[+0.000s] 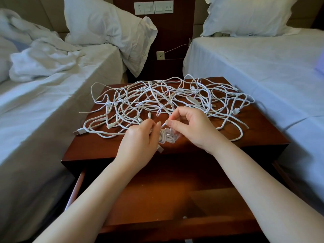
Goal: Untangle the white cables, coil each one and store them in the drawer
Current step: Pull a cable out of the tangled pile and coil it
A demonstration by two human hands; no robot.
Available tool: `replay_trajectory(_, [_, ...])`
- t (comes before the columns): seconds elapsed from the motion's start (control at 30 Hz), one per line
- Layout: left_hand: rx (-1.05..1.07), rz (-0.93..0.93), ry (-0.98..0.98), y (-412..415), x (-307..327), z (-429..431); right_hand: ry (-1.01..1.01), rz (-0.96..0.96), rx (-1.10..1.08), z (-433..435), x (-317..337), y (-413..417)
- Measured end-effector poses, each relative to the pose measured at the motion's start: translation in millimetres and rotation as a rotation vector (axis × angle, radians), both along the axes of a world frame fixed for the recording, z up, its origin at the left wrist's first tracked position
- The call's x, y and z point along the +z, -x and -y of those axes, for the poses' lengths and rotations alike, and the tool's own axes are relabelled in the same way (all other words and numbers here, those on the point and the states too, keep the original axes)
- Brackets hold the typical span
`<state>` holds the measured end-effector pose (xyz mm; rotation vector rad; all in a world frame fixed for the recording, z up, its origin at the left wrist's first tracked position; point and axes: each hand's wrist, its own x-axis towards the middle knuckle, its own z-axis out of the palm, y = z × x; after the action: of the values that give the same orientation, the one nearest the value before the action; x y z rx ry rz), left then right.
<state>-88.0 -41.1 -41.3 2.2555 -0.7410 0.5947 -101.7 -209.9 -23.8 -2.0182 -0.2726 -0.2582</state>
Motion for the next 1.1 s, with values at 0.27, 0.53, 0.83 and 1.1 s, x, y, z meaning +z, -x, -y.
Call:
replay_trajectory(0.27, [0.049, 0.007, 0.178, -4.9, 0.2, -2.4, -0.004, 0.079, 0.003, -2.9, -3.1, -0.8])
replay_trajectory(0.53, [0.076, -0.083, 0.305, -8.4, -0.1, -0.4, 0.098, 0.350, -0.103, -3.4, -9.4, -3.1])
replay_trajectory(0.83, [0.137, -0.164, 0.425, -10.4, 2.8, -2.9, 0.322, 0.478, 0.009, -0.2, -14.3, -4.2])
replay_trajectory(1.1, [0.065, -0.321, 0.518, -8.8, 2.1, -4.2, 0.334, 0.449, 0.028, -2.5, -16.1, -3.8])
